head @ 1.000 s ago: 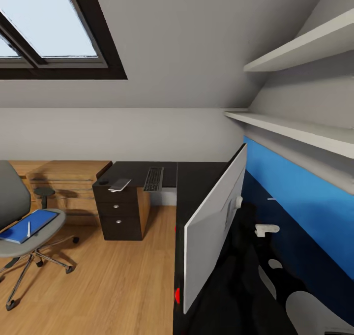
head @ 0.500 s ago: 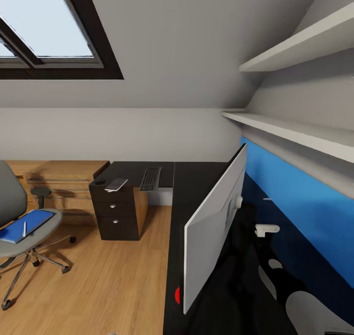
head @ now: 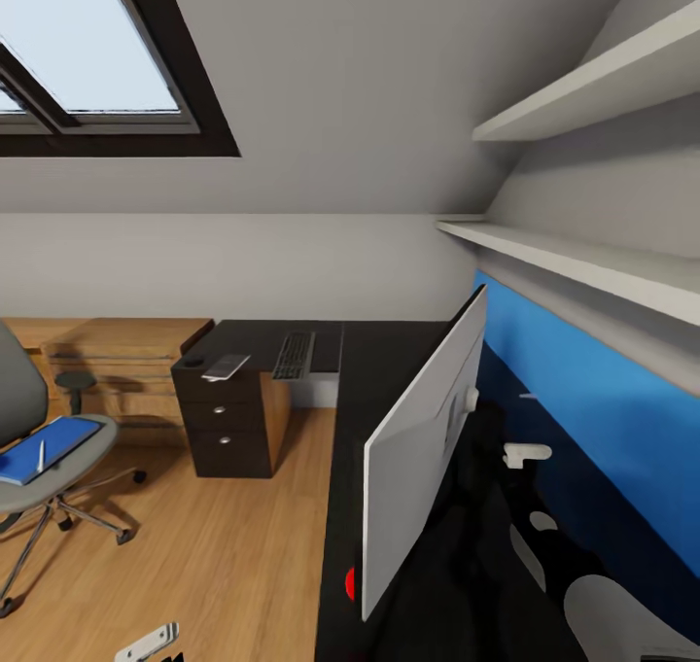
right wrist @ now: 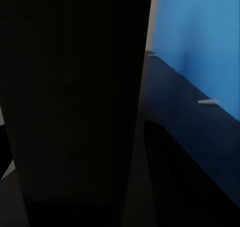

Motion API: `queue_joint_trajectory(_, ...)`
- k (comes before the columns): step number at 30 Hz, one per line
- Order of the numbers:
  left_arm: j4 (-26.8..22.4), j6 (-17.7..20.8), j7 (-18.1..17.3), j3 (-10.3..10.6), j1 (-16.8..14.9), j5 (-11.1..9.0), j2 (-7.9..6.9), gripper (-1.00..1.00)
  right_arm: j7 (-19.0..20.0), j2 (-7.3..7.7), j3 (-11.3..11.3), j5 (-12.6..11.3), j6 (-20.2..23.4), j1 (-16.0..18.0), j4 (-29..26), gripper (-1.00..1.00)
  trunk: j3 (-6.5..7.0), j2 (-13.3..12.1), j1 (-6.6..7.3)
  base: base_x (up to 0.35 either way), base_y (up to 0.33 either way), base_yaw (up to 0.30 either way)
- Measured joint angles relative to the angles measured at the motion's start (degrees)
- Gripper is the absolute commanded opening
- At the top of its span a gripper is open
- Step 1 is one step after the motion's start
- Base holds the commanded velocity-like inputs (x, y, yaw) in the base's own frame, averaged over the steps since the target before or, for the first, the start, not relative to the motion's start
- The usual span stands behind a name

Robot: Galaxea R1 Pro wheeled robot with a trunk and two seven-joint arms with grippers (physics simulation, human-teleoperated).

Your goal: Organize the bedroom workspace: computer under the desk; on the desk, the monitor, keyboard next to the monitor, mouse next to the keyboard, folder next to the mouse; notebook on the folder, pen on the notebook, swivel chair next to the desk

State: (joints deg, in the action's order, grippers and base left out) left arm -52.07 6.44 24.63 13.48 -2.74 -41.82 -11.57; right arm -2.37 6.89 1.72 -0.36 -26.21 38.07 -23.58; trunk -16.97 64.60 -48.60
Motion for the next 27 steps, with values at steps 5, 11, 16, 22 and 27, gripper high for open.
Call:
queue_joint_trajectory(5,-0.01,0.01,0.03,-0.01,0.0,0.0,0.04,1.0,-0.05,-0.01,0.07,-0.01,-0.16,-0.02,0.11,-1.0,0.0,-0.01,-0.01,0.039,-0.033,0.0)
queue_joint_trajectory(11,0.0,0.0,0.02,0.0,-0.02,0.0,0.05,1.0,0.01,-0.02,0.09,-0.01,-0.21,-0.02,0.13,-1.0,0.0,0.0,0.0,0.139,-0.12,0.0)
queue_joint_trajectory(16,-0.01,0.0,0.09,0.0,-0.01,0.0,0.05,1.0,0.01,-0.01,0.07,-0.04,-0.22,-0.03,0.15,-1.0,0.0,0.0,-0.01,0.076,-0.07,0.0)
queue_joint_trajectory(22,0.01,-0.05,0.18,0.01,-0.01,0.0,0.05,1.0,-0.09,-0.14,0.38,0.16,-0.21,-0.01,0.16,-1.0,0.0,-0.01,-0.02,0.008,-0.149,0.0)
queue_joint_trajectory(27,-0.02,-0.08,0.29,-0.1,0.01,0.0,0.0,1.0,-0.21,0.02,0.19,-0.39,-0.16,-0.01,0.18,-1.0,0.0,-0.01,-0.01,-0.007,-0.038,0.0)
